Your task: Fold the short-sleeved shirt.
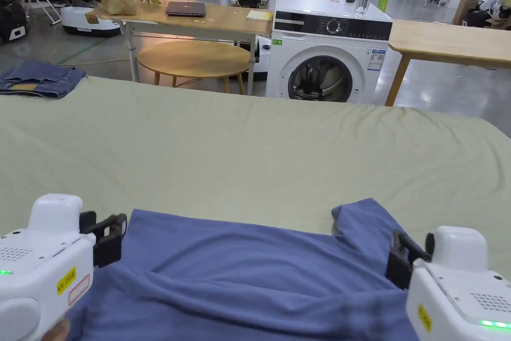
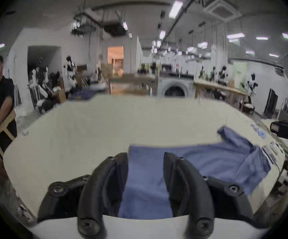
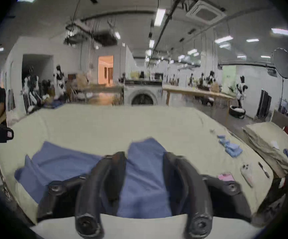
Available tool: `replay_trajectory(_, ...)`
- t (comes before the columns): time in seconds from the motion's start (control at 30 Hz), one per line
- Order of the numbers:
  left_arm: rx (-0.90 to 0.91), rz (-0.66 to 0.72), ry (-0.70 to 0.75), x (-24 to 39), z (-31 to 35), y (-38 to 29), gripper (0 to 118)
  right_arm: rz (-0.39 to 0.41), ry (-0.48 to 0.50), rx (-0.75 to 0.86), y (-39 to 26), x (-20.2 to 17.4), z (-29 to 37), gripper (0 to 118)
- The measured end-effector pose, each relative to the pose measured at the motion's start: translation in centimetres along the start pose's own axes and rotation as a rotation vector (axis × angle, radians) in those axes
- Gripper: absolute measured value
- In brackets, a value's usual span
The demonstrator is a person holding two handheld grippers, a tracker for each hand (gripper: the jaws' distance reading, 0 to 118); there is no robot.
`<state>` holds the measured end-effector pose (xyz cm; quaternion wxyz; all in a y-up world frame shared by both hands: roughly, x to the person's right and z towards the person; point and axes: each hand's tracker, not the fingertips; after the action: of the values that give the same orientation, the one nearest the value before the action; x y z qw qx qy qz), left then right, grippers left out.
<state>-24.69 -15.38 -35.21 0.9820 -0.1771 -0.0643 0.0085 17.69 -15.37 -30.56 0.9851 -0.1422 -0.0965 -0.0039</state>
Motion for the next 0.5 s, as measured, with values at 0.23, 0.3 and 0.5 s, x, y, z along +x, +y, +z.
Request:
replay_trajectory(0.23, 0.073, -0.053, 0.042, 2.1, -1.4, 1.4, 0, -0.022, 0.049, 0.066, 0.5, -4.3, -1.3, 0)
replay_trajectory(0.3, 0.050, -0.057, 0.058, 1.8, -2.5, 1.9, 0, -0.021, 0.050, 0.058, 0.4, -4.9, -1.8, 0)
replay_trajectory(0.5, -0.243, 0.061, 0.011, -2.1, -9.9, 3.6, 0, -0.002, 0.070, 0.010, 0.0, -4.5, -3.2, 0)
